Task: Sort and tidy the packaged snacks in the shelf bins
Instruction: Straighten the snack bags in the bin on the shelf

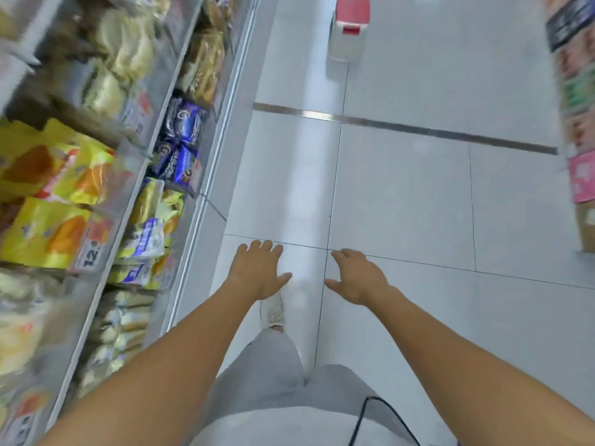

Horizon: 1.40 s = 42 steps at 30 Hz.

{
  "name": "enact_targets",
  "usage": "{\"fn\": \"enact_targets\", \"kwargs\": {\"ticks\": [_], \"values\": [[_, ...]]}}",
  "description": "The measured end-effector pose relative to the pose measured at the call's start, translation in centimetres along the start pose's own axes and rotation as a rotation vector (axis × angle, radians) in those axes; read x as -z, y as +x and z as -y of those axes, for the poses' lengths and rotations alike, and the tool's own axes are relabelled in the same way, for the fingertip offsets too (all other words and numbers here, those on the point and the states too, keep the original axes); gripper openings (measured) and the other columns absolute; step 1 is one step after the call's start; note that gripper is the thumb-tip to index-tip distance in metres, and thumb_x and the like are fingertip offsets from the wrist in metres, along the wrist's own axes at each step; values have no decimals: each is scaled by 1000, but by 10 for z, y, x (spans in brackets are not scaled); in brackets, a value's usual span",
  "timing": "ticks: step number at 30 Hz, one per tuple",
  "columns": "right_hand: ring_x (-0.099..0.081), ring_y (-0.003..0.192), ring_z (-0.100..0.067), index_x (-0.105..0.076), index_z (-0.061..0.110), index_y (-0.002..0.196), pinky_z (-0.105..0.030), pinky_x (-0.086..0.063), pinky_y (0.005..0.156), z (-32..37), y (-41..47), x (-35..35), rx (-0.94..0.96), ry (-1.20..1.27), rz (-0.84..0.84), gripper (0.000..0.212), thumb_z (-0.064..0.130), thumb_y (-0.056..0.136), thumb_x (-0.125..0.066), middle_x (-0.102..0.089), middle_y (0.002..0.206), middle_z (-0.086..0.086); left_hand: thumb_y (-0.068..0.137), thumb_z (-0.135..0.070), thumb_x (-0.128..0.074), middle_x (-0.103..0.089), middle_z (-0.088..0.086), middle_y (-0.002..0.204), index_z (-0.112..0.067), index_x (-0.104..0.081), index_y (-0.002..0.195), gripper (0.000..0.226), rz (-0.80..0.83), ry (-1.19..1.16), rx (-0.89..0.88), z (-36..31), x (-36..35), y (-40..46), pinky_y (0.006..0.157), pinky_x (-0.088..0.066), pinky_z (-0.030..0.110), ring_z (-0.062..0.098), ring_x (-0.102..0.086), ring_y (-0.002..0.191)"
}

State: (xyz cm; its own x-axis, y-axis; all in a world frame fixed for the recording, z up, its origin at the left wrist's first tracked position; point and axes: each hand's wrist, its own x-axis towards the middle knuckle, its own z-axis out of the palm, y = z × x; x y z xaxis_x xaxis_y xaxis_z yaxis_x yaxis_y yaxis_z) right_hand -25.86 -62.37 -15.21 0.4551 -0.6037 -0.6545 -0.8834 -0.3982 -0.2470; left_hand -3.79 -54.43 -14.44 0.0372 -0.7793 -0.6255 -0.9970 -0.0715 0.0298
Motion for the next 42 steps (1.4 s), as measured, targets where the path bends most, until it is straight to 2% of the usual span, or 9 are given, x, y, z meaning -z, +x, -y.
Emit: {"fn": "enact_targets", "kwargs": {"ticks": [4,8,12,18,28,34,42], "values": [[-31,143,-26,-31,18,153,-43,-41,108,-7,58,74,-43,55,31,68,51,97,-52,-33,157,-4,97,-65,-35,-33,5,157,-20,-26,154,73,46,-54,-32,26,68,76,105,-37,44,29,-39,136],[-36,139,-24,-33,20,152,-42,-43,104,-31,125,156,-33,100,26,65,50,97,-51,-37,154,-1,96,-67,-33,-37,4,153,-19,-30,151,73,51,14,-67,44,142,163,98,-41,42,29,-43,130],[-40,134,-26,-36,17,149,-43,-46,100,-74,221,232,-39,56,17,62,46,97,-53,-42,148,-4,97,-67,-31,-37,4,153,-20,-30,151,72,16,72,-74,52,219,271,102,-41,42,27,-40,133],[-42,132,-28,-39,16,147,-44,-46,100,-116,341,371,15,-5,29,58,44,98,-53,-43,147,-6,97,-65,-33,-29,5,159,-20,-29,153,72,-6,4,-28,66,333,388,107,-38,43,27,-31,142],[-43,132,-29,-43,17,143,-46,-47,99,-134,562,582,78,-165,65,55,42,96,-55,-45,144,-5,98,-64,-30,-29,7,159,-19,-32,151,70,-36,-32,20,142,487,607,110,-32,46,29,-30,144],[-43,133,-26,-37,21,150,-44,-45,101,-138,677,698,95,-103,69,60,44,97,-53,-42,149,-1,99,-61,-33,-37,4,152,-19,-37,146,63,-2,-95,-10,181,584,727,103,-40,44,27,-38,136],[-44,133,-26,-36,20,151,-43,-44,105,-159,852,833,185,-113,124,60,43,98,-53,-44,149,-4,102,-56,-31,-33,4,154,-20,-32,150,60,32,-147,140,231,695,875,102,-38,42,27,-36,136]]}}
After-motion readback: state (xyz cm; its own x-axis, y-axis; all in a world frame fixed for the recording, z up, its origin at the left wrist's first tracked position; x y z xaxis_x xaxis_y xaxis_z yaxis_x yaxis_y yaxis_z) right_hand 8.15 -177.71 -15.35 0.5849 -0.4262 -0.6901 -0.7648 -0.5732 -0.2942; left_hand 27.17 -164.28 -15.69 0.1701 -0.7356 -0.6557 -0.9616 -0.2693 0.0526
